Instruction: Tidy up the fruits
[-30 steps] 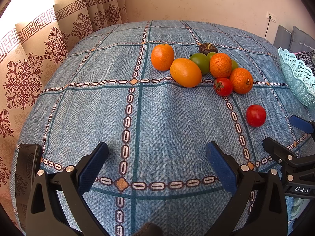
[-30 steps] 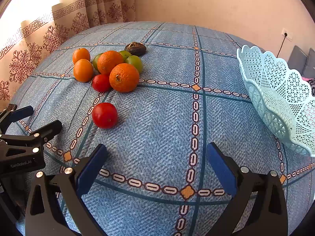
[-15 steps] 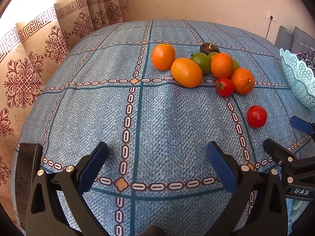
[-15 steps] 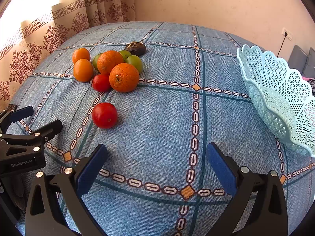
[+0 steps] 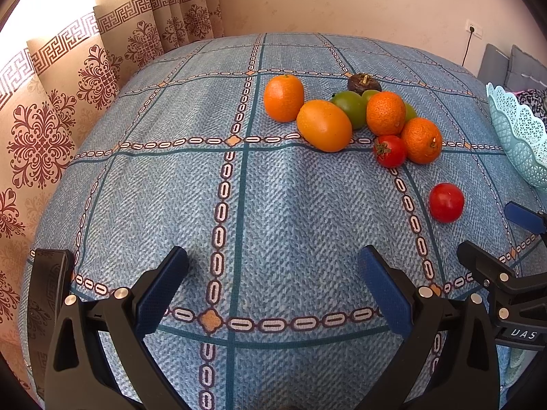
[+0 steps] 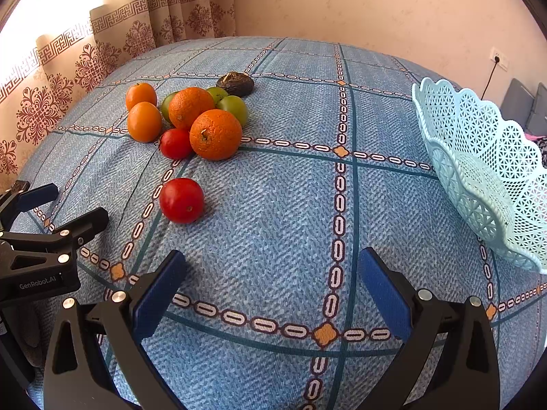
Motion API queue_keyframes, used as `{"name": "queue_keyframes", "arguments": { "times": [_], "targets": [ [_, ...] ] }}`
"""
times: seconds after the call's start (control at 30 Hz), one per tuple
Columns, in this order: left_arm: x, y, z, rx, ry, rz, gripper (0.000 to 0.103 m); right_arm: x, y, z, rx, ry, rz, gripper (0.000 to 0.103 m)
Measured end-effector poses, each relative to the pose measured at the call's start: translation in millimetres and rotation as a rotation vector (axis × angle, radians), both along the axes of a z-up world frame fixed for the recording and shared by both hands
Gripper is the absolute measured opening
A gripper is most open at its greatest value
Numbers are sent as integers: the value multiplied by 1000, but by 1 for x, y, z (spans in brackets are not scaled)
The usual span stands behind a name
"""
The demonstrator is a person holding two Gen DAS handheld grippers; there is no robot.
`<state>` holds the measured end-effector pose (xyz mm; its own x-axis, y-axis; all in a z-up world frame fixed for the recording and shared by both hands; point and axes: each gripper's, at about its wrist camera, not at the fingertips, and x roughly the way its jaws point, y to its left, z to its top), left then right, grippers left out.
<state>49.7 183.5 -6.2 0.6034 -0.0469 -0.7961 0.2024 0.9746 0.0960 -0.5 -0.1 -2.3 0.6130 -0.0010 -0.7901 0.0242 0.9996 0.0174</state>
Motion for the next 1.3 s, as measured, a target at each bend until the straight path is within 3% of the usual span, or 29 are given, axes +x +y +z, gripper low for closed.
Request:
{"name": "queue_keyframes", "arguments": {
  "times": [1.3],
  "targets": [
    [-2,-2,2,6,-5,-1,101,1,2,3,-12,-1,2,98]
  ]
}}
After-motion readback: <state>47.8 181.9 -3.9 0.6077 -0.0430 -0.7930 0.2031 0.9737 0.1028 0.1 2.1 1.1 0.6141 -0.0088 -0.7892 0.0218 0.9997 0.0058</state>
